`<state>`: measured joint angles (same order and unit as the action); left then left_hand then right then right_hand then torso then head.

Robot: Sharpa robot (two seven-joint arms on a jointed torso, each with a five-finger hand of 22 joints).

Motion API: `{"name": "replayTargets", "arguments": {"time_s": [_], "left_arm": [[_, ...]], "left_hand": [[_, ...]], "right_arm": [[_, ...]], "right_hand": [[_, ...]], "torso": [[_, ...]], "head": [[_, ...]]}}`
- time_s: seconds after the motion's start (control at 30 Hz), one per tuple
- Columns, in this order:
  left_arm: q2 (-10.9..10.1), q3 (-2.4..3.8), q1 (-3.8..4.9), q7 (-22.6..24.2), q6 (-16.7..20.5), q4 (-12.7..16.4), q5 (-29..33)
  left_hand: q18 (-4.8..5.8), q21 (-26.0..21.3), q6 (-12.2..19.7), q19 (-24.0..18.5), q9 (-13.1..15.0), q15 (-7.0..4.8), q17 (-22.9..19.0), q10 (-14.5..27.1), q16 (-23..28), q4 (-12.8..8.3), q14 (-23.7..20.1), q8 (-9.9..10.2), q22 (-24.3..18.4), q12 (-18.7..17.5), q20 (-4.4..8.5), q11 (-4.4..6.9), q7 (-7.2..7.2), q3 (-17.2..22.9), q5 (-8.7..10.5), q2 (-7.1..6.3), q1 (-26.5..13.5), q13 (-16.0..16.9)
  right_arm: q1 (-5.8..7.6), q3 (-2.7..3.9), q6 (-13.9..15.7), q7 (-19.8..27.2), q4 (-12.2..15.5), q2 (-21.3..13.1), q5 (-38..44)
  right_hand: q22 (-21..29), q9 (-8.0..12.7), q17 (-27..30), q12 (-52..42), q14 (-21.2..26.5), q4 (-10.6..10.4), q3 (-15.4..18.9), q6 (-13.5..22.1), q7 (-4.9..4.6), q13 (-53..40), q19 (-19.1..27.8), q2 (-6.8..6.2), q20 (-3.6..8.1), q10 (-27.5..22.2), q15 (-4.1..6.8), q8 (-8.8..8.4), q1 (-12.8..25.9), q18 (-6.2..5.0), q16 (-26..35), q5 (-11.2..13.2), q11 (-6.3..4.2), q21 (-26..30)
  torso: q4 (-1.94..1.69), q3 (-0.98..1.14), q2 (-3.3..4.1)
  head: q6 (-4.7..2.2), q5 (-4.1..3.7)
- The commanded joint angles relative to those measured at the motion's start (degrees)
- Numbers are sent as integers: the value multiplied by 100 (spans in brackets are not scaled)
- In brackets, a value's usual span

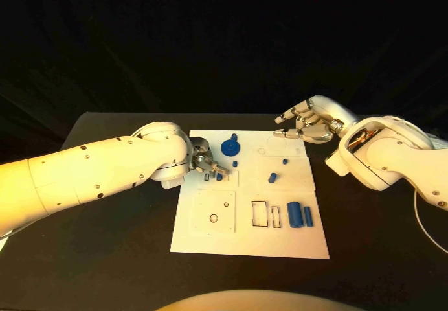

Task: Assemble the parts on the task board

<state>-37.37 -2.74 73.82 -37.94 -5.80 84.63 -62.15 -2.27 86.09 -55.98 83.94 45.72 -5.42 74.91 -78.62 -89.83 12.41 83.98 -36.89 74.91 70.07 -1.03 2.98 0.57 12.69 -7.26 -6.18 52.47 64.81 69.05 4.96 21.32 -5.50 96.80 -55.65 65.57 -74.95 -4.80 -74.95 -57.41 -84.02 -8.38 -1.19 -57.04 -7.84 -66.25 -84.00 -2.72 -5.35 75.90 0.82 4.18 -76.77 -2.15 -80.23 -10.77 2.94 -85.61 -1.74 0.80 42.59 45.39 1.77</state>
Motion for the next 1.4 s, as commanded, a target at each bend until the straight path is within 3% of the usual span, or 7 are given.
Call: {"name": "replayTargets", "arguments": {"time_s": [0.03, 0.2, 0.33, 0.43, 0.57, 0.93, 1.4], "left_arm": [[-100, 83, 30, 1, 127, 148, 306], [-226, 184, 187, -1, 158, 276, 389], [-288, 243, 337, -22, -112, 252, 364], [-246, 264, 450, -20, -423, 73, 319], [-46, 263, 529, 8, -717, -384, 281], [590, 148, 558, 91, -1051, -1593, 138], [814, 94, 524, 116, -1345, -2052, 61]], "left_hand": [[60, -53, 65, 248, -7, -38, 1509, 63, -17, 41, 602, 28, 830, -97, 42, -16, 32, -153, 0, 62, 111, -88], [13, -194, 222, 140, -64, 9, 1509, 219, -17, 134, 602, 165, 635, -251, 3, -80, 108, -381, -11, 130, 245, -259], [-12, -276, 307, 81, -116, 41, 1509, 319, -17, 173, 602, 267, 528, -341, -33, -123, 160, -518, -14, 163, 359, -365], [-53, -417, 570, -25, -326, 141, 1509, 518, -17, 116, 602, 587, 348, -510, -106, -241, 299, -571, -34, 258, 658, -564], [-69, -468, 563, -54, -562, 218, 1509, 606, -17, 127, 602, 825, 298, -532, -188, -322, 380, -630, -36, 330, 844, -627], [-38, -372, 367, 32, -661, 207, 1509, 520, -17, 173, 602, 831, 439, -399, -200, -297, 347, -698, -38, 391, 941, -518], [-22, -320, 192, 80, -633, 161, 1509, 447, -17, 254, 602, 706, 517, -311, -162, -240, 278, -810, -33, 419, 965, -449]], "right_arm": [[-4, -2, -57, 19, -27, -2, 40], [-6, -24, -78, 3, -65, -15, 30], [-12, -36, -82, 1, -95, -3, 23], [-20, -42, -81, -1, -108, 3, 20], [-27, -45, -54, 3, -117, 15, 19], [-40, -47, -9, 26, -127, 56, 18], [-46, -47, -21, 24, -133, 74, 18]], "right_hand": [[-631, -7, -182, 21, -313, 1, 42, -15, -22, 9, 0, -9, 24, -36, 38, -21, 43, -2, 20, -27, 8, 18], [-622, -7, -178, 33, -312, -4, 50, -12, -23, 18, 6, -10, 23, -42, 37, -23, 47, -4, 24, -26, 8, 23], [-622, -7, -178, 33, -312, -4, 50, -12, -23, 18, 6, -10, 23, -42, 37, -23, 47, -4, 24, -26, 8, 23], [-622, -7, -178, 33, -312, -4, 50, -12, -23, 18, 6, -10, 23, -42, 37, -23, 47, -4, 24, -26, 8, 23], [-621, -6, -174, 36, -311, -5, 53, -12, -23, 21, 7, -9, 23, -44, 37, -23, 47, -4, 27, -27, 8, 24], [-620, -6, -174, 34, -310, -4, 53, -11, -22, 20, 7, 3, 23, -44, 38, -24, 34, -5, 29, -39, 7, 25], [-620, -6, -175, 33, -310, -3, 54, -11, -22, 20, 7, 8, 24, -44, 38, -24, 28, -5, 30, -47, 7, 26]], "torso": [[-9, 2, -9], [-17, -1, 0], [-9, 8, -3], [-19, 1, -2], [-19, 1, -3], [9, -9, 22], [7, -8, 17]], "head": [[-20, -7], [-63, -1], [-67, -3], [-78, -7], [-96, 5], [-118, 56], [-108, 70]]}}
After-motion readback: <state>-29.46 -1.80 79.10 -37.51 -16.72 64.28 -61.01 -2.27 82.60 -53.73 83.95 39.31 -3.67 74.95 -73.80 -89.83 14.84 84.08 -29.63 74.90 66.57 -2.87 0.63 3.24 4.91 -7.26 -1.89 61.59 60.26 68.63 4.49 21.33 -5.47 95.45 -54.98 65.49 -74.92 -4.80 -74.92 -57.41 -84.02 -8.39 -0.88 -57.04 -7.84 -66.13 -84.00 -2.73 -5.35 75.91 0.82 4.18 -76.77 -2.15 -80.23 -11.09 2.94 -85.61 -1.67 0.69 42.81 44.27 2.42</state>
